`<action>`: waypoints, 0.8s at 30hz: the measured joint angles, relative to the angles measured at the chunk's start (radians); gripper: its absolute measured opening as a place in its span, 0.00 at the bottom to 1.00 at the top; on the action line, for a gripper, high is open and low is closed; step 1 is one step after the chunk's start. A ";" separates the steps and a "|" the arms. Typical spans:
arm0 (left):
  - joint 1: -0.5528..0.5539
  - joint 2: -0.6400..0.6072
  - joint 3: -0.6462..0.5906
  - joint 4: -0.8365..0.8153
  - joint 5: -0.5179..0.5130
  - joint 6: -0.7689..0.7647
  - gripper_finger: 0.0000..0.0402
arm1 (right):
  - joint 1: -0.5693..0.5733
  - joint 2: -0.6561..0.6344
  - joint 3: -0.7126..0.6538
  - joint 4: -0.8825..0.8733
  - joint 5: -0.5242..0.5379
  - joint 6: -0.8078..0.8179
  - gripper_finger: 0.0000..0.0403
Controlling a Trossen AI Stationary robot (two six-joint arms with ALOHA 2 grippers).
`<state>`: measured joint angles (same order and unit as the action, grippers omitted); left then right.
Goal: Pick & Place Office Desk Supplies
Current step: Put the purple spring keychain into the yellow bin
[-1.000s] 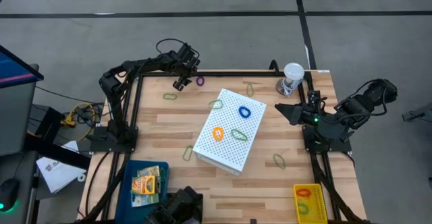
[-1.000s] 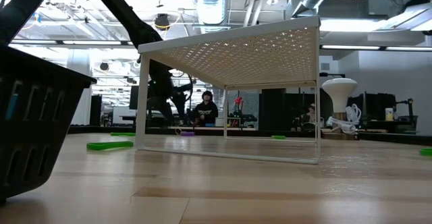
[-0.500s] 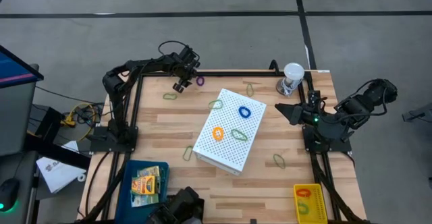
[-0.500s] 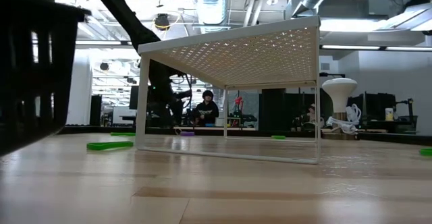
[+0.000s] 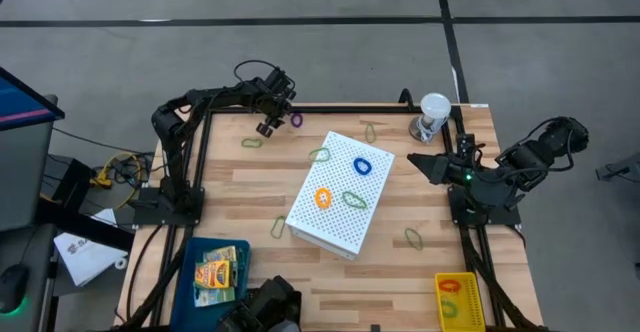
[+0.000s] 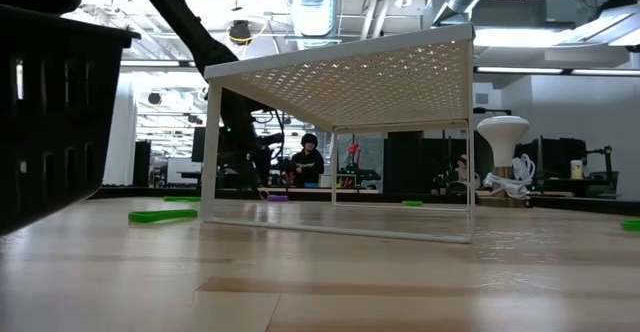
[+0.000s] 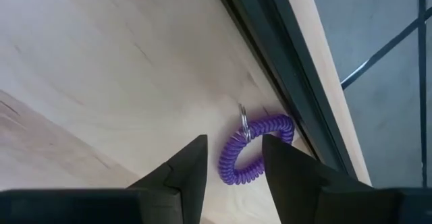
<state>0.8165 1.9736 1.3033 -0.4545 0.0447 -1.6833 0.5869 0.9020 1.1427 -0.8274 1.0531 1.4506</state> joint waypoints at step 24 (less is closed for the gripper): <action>0.018 0.030 0.000 0.043 0.010 -0.005 0.34 | -0.008 0.000 0.000 0.014 0.000 0.016 0.44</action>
<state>0.8345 2.0038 1.3029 -0.4120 0.0551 -1.6878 0.5787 0.9020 1.1427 -0.8139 1.0527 1.4670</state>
